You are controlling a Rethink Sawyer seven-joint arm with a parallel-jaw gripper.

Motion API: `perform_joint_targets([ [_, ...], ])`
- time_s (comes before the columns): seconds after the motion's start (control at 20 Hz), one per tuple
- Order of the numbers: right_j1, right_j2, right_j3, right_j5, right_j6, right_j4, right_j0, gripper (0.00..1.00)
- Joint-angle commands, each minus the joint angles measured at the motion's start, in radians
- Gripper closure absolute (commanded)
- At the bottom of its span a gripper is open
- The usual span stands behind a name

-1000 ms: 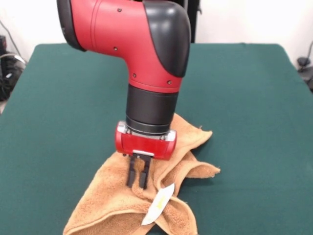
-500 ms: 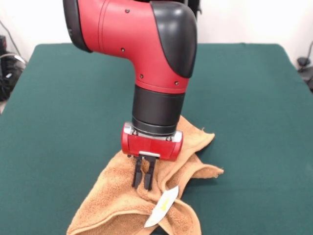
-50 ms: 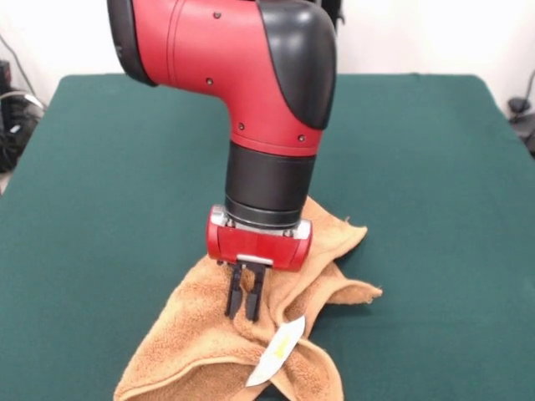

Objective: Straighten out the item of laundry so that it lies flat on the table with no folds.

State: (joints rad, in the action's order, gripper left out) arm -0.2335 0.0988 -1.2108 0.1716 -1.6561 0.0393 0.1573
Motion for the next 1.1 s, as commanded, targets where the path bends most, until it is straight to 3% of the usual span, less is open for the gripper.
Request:
perform_joint_targets([
  [0.05, -0.138, -0.11, -0.218, 0.156, -0.047, -0.047, 0.017, 1.0],
  [0.5, -0.201, -0.192, -0.241, 0.255, 0.094, -0.103, 0.137, 1.0],
  [0.75, -0.235, -0.22, -0.241, 0.305, 0.111, -0.147, 0.182, 1.0],
  [0.9, -0.252, -0.183, -0.196, 0.375, 0.082, -0.169, 0.138, 1.0],
  [1.0, -0.254, -0.246, -0.277, 0.304, 0.048, -0.16, 0.191, 1.0],
  [1.1, -0.288, -0.158, -0.236, 0.37, -0.003, -0.188, 0.099, 1.0],
])
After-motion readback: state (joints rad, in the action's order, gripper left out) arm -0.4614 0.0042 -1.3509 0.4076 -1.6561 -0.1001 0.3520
